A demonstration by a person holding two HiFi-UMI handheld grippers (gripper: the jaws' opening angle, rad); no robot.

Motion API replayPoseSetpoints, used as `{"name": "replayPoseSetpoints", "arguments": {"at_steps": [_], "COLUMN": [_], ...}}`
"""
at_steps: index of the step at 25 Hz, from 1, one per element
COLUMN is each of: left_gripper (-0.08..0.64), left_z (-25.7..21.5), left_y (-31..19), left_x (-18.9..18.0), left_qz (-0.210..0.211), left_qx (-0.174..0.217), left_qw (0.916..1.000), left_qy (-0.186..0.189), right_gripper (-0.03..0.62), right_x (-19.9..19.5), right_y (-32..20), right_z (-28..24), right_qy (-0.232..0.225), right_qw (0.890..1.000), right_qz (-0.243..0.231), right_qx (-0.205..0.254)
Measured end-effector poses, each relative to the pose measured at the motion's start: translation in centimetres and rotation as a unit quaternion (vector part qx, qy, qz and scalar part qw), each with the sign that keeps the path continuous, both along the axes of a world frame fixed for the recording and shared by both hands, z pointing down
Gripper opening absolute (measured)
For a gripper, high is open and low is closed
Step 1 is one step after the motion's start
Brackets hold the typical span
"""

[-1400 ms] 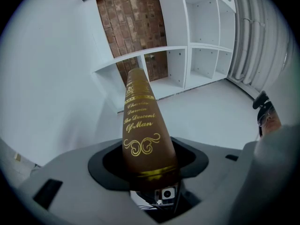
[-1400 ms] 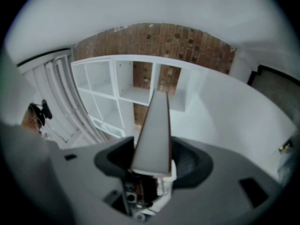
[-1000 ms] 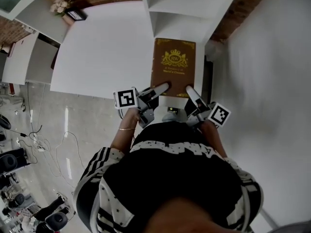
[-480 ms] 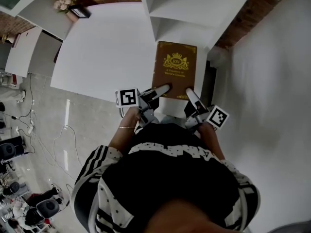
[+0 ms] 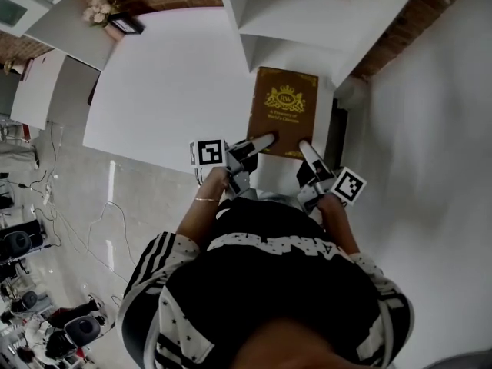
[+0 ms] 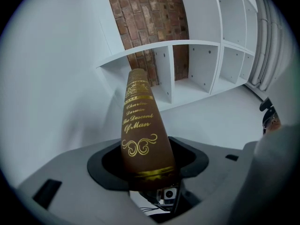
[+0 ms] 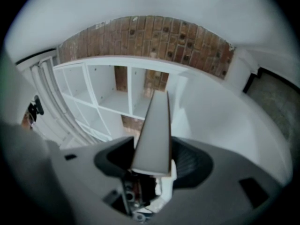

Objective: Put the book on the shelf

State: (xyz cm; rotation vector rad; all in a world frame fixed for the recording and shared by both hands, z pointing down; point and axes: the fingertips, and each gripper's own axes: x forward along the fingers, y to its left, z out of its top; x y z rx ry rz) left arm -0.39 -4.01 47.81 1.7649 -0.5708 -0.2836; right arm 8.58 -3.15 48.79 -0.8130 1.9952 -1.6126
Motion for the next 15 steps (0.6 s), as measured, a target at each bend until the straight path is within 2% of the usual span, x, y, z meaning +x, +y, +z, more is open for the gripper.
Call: {"name": "replayPoseSetpoints", "arguments": {"at_steps": [3, 6, 15], "left_gripper": [0.275, 0.275, 0.275], "left_z": [-0.5, -0.8, 0.1], "left_y": [0.3, 0.2, 0.0], "left_x": [0.3, 0.3, -0.1], "left_qz": [0.004, 0.007, 0.02], "left_qx": [-0.031, -0.043, -0.07], "left_qw": [0.9993, 0.9986, 0.9969], "left_qy": [0.023, 0.03, 0.03], "right_gripper": [0.264, 0.264, 0.264], "right_x": [0.2, 0.1, 0.0], "right_y": [0.0, 0.0, 0.1], "right_z": [-0.5, -1.0, -0.8], "right_qy": [0.017, 0.018, 0.036], "right_qw": [1.0, 1.0, 0.998], "right_qz": [0.009, 0.02, 0.034], "right_qx": [0.0, -0.011, -0.044]}}
